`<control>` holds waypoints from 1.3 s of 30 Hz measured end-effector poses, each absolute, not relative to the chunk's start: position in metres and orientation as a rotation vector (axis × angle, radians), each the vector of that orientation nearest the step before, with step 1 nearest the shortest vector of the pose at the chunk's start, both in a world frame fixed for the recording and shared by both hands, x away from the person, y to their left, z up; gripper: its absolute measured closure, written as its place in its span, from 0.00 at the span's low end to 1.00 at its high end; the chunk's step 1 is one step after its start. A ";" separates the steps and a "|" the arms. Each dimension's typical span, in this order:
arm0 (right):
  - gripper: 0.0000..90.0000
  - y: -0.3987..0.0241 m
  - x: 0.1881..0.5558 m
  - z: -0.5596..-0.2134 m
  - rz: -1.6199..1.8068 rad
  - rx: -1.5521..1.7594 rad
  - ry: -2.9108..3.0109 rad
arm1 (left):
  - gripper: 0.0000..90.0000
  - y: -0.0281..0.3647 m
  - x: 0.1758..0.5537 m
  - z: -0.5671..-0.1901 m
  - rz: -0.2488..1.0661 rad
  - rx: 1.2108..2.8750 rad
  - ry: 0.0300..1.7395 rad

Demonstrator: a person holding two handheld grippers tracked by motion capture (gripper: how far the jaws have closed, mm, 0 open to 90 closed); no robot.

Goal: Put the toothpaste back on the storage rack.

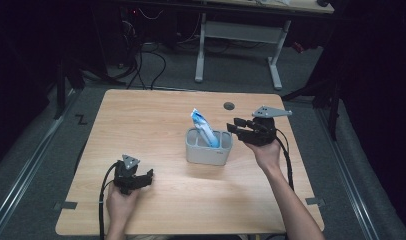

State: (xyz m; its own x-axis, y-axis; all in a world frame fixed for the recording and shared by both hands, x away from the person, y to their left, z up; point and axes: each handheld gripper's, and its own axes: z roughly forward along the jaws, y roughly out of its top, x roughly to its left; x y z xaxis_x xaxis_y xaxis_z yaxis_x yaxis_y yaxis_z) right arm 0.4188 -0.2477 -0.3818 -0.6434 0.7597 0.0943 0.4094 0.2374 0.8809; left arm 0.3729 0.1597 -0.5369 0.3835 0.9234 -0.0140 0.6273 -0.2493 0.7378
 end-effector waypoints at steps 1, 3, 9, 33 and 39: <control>0.65 -0.248 0.419 -0.382 1.371 1.079 2.163 | 0.25 0.160 0.373 -0.537 0.569 1.978 1.329; 0.65 -0.252 0.415 -0.381 1.378 1.077 2.156 | 0.25 0.160 0.373 -0.537 0.569 1.978 1.329; 0.65 -0.260 0.411 -0.380 1.397 1.084 2.137 | 0.25 0.160 0.373 -0.537 0.569 1.978 1.329; 0.64 -0.294 0.386 -0.389 1.405 1.136 2.075 | 0.25 0.160 0.373 -0.537 0.569 1.978 1.329; 0.64 -0.299 0.379 -0.392 1.401 1.140 2.068 | 0.25 0.160 0.373 -0.537 0.569 1.978 1.330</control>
State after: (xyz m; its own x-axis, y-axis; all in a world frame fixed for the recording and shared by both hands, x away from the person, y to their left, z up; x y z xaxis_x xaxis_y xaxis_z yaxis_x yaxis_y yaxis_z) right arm 0.3789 -0.2991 -0.3923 -0.5912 0.7980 0.1170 0.4047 0.1680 0.8989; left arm 0.3729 0.1597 -0.5369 0.3833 0.9235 -0.0140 0.6275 -0.2492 0.7377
